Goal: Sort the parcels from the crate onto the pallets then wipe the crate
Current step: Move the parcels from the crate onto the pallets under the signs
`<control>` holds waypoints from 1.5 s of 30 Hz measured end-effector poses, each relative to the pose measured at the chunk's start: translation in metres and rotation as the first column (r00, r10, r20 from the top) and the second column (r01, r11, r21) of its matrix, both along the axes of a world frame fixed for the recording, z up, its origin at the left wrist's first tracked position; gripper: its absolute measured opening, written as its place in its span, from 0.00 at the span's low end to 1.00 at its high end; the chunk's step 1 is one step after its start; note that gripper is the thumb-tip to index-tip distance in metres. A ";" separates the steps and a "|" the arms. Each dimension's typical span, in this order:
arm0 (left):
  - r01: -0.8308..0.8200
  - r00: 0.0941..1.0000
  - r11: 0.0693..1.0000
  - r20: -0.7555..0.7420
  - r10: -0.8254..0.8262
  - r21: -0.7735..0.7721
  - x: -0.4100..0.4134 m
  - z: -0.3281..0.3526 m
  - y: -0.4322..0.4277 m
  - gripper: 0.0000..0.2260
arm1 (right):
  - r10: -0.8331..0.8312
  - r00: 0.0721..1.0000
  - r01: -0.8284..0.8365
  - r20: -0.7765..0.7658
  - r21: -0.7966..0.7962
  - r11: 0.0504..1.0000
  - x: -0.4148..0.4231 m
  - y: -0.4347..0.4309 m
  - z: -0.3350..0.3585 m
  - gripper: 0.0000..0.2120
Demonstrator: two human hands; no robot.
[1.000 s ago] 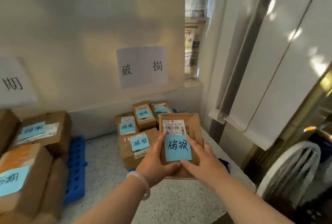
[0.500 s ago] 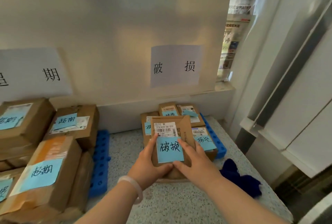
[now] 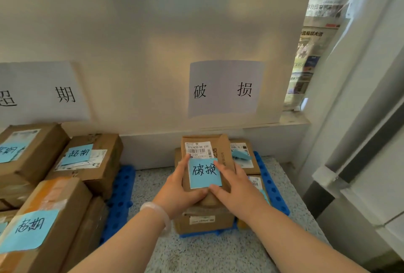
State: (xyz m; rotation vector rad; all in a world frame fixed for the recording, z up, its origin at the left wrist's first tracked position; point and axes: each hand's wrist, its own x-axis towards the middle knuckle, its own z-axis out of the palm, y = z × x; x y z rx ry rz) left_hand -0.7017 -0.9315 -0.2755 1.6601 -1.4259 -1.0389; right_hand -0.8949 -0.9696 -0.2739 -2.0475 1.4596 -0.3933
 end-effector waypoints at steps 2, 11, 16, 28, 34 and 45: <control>0.012 1.000 1.000 0.010 -0.012 -0.012 -0.008 0.007 -0.016 0.46 | -0.013 1.000 0.013 0.018 -0.025 1.000 -0.009 -0.013 0.006 0.31; -0.006 0.999 1.000 0.049 0.006 0.008 -0.013 0.014 -0.046 0.46 | 0.044 0.999 -0.044 0.009 -0.018 0.999 -0.013 -0.048 0.012 0.30; -0.098 0.995 0.993 0.024 0.097 0.060 0.022 0.010 -0.031 0.45 | 0.140 0.990 -0.140 0.005 0.019 0.990 0.024 -0.046 0.007 0.31; -0.160 0.986 0.977 0.059 0.153 0.140 0.067 0.001 -0.021 0.46 | 0.182 0.980 -0.192 0.085 0.130 0.973 0.073 -0.051 -0.015 0.30; -0.151 0.987 0.979 0.069 0.143 0.134 0.077 0.007 -0.055 0.45 | 0.157 0.983 -0.169 0.098 0.122 0.978 0.088 -0.083 -0.011 0.30; -0.126 0.992 0.972 0.055 0.118 0.200 0.084 -0.021 -0.098 0.44 | 0.089 0.994 -0.101 0.069 0.191 0.976 0.098 -0.117 -0.039 0.31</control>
